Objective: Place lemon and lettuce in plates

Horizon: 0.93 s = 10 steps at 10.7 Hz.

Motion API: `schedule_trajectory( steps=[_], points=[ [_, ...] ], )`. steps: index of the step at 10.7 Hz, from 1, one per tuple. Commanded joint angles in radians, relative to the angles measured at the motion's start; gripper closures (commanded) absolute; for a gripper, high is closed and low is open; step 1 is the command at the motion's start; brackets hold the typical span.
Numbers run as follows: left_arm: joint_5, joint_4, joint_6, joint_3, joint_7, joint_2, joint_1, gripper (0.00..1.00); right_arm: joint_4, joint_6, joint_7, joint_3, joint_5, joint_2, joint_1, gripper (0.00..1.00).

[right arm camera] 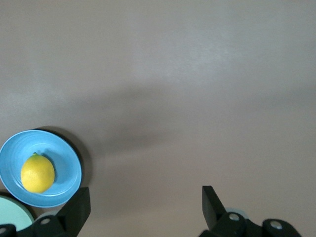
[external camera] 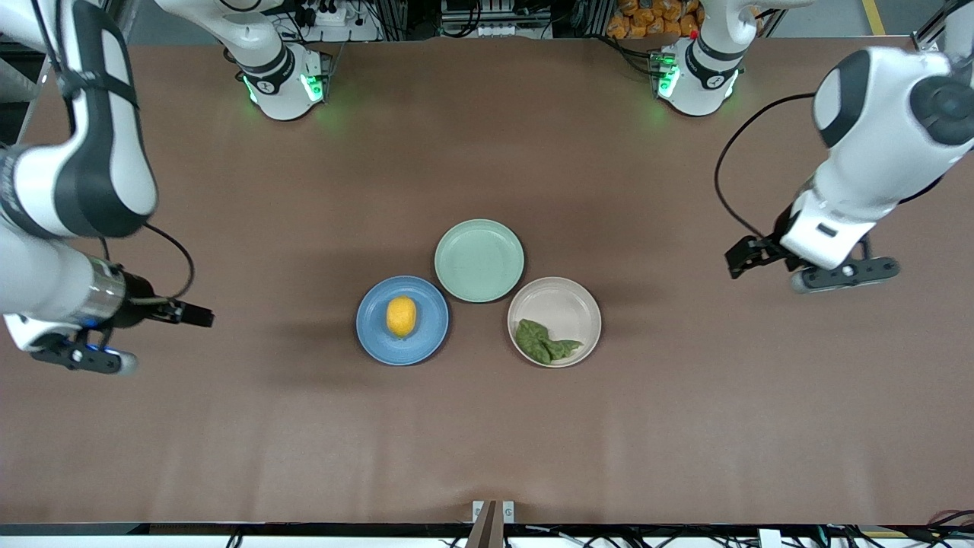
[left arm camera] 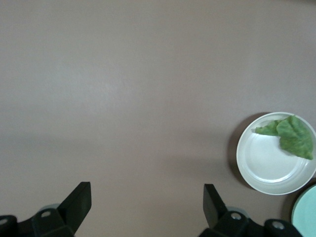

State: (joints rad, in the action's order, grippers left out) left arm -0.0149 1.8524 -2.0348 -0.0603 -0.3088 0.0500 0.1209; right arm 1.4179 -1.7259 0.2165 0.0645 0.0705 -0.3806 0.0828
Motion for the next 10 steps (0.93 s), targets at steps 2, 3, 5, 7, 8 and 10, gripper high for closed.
schedule_trajectory(
  steps=[2, 3, 5, 7, 8, 10],
  points=[
    [0.007, -0.065, 0.066, -0.018, 0.084, -0.032, -0.018, 0.0, 0.228, -0.052, -0.011, -0.023, -0.012, 0.185, -0.044, 0.0],
    [0.007, -0.103, 0.106, -0.018, 0.108, -0.03, -0.02, 0.0, 0.245, -0.052, -0.012, -0.031, -0.011, 0.212, -0.058, 0.0],
    [0.013, -0.195, 0.224, -0.018, 0.155, -0.027, -0.038, 0.0, 0.292, -0.052, -0.008, -0.064, -0.008, 0.271, -0.093, 0.0],
    [0.013, -0.261, 0.329, -0.018, 0.207, -0.025, -0.038, 0.0, 0.331, -0.052, -0.011, -0.064, -0.008, 0.322, -0.097, 0.0],
    [0.009, -0.289, 0.379, -0.018, 0.217, -0.025, -0.038, 0.0, 0.341, -0.05, -0.011, -0.064, -0.008, 0.337, -0.107, 0.0],
    [0.013, -0.329, 0.451, -0.016, 0.221, -0.022, -0.038, 0.0, 0.41, -0.099, -0.011, -0.064, -0.008, 0.382, -0.118, 0.0]
  ],
)
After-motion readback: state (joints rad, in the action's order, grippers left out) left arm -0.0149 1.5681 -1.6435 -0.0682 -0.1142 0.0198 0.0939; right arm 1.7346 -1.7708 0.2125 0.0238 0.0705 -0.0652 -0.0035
